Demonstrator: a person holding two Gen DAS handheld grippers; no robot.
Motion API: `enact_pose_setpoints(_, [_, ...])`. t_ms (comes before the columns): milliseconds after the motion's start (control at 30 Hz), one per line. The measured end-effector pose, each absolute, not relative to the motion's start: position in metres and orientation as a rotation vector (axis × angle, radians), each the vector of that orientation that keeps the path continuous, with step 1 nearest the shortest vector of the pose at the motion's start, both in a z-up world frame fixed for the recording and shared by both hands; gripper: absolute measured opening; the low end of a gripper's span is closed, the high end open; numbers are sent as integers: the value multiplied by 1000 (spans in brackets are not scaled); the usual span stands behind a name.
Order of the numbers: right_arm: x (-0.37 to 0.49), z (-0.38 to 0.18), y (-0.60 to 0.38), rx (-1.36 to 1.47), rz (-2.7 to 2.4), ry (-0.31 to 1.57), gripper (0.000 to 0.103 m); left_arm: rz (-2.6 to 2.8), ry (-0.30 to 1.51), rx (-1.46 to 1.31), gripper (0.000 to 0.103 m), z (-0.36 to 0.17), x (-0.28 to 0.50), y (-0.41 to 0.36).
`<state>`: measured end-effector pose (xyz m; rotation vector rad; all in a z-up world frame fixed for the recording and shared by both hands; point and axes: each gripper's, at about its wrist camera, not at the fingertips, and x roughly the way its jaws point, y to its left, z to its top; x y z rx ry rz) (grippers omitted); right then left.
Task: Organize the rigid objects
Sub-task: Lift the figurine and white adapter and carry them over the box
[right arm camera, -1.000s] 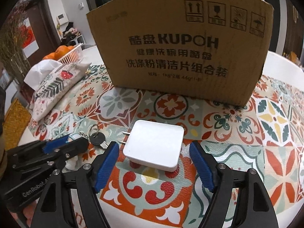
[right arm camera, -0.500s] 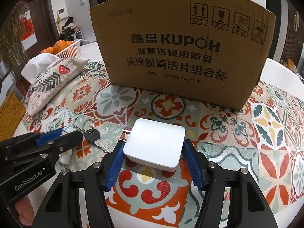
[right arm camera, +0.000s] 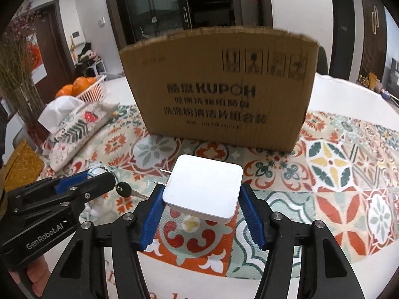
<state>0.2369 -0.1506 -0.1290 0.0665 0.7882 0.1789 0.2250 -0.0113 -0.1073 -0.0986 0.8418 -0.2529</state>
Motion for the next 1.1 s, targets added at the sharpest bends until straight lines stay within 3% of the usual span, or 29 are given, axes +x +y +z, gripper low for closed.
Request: enact_pose_setpoints(1100, [228, -8, -167, 61, 171, 533, 61, -301, 616, -45, 27, 8, 231, -31])
